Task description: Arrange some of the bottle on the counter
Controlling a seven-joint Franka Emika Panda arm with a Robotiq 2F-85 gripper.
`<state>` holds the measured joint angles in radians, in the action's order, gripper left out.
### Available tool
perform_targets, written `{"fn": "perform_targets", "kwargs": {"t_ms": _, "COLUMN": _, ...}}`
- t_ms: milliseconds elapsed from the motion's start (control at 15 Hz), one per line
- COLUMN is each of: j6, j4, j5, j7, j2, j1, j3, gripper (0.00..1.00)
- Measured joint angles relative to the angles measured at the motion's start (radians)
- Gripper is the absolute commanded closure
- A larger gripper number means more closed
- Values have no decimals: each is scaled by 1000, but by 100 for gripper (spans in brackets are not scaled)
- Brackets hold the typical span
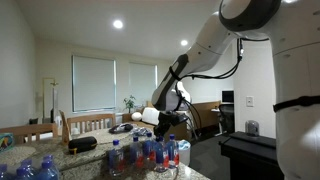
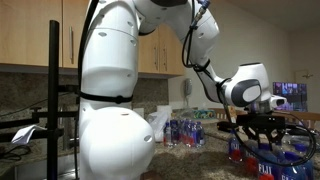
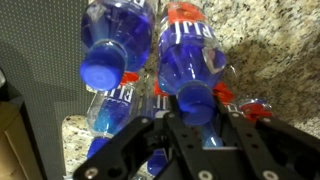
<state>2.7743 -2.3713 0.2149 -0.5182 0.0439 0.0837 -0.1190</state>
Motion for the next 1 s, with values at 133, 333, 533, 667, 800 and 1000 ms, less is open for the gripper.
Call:
{"fn": "perform_targets", "kwargs": {"t_ms": 133, "j6": 0, "j4": 0, "j5": -1, "j7": 7, "j2": 2, "j1": 8, "j3": -1, "gripper": 87}}
{"fn": "perform_targets", "kwargs": {"t_ms": 333, "j6": 0, "j4": 0, "j5": -5, "j7": 28, "j2": 4, "j1": 12, "j3": -2, "gripper": 87}}
{"fn": "perform_targets", "kwargs": {"t_ms": 533, "j6": 0, "j4": 0, "j5": -14, "j7": 57, "j2": 8, "j1": 14, "j3": -2, "gripper": 87}}
{"fn": "perform_targets", "kwargs": {"t_ms": 667, "j6": -1, "j4": 0, "j5": -20, "j7": 74, "j2": 10, "j1": 15, "j3": -2, "gripper": 87}}
{"fn": "perform_targets", "kwargs": {"t_ms": 800, "j6": -1, "j4": 1, "j5": -29, "j7": 93, "j2": 11, "j1": 15, "j3": -2, "gripper": 87}}
{"fn": "perform_targets", "kwargs": {"t_ms": 1000, "j6": -2, "j4": 1, "j5": -34, "j7": 108, "j2": 11, "j1": 16, "j3": -2, "gripper": 34}}
